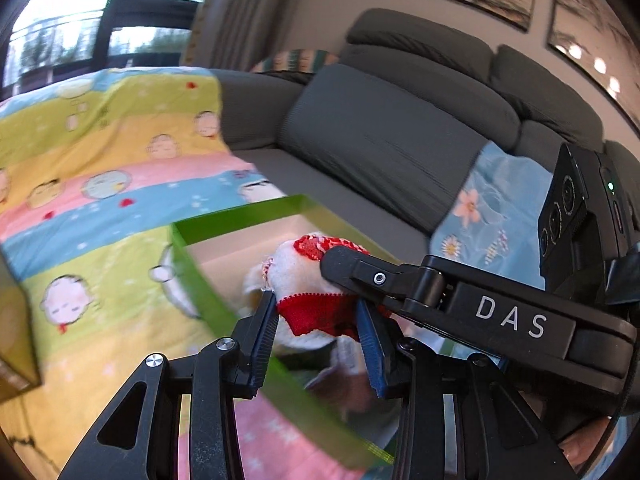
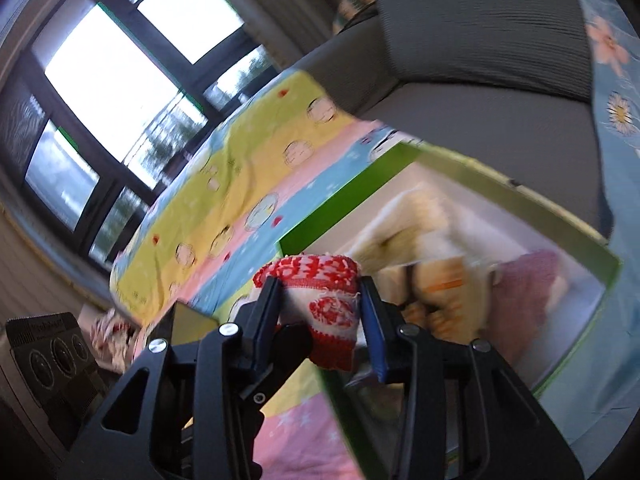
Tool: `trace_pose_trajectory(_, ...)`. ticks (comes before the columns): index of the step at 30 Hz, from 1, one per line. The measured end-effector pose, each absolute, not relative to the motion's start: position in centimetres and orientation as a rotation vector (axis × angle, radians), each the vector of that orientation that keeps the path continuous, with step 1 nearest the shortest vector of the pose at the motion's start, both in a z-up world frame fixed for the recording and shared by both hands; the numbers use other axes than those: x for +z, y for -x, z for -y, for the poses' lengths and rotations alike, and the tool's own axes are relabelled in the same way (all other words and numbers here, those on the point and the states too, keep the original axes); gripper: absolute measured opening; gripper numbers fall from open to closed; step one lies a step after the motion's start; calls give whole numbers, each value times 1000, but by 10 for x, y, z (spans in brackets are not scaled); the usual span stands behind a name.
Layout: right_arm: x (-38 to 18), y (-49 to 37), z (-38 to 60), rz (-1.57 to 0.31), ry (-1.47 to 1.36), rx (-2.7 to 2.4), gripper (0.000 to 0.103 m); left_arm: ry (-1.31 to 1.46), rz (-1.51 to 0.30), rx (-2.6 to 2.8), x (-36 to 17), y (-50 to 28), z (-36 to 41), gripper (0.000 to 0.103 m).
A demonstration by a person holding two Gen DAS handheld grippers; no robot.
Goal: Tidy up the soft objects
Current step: 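Carry the knit cup into the green box and open the right gripper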
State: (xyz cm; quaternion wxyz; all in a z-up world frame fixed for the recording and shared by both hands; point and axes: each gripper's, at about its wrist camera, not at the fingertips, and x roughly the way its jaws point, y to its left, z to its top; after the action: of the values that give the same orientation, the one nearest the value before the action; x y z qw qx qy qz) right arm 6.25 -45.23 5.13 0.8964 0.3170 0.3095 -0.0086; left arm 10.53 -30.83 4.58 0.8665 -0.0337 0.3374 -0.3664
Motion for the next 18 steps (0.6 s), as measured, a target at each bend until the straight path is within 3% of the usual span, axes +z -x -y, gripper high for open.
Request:
trace_pose_trajectory(8, 23, -59, 487, -675, -772, -97, 39, 7, -782, -787, 25, -115, 348, 40)
trace_pose_trajectory(18, 17, -65, 482, -708, -741, -107, 41, 50, -860, -743, 16, -120, 343, 40)
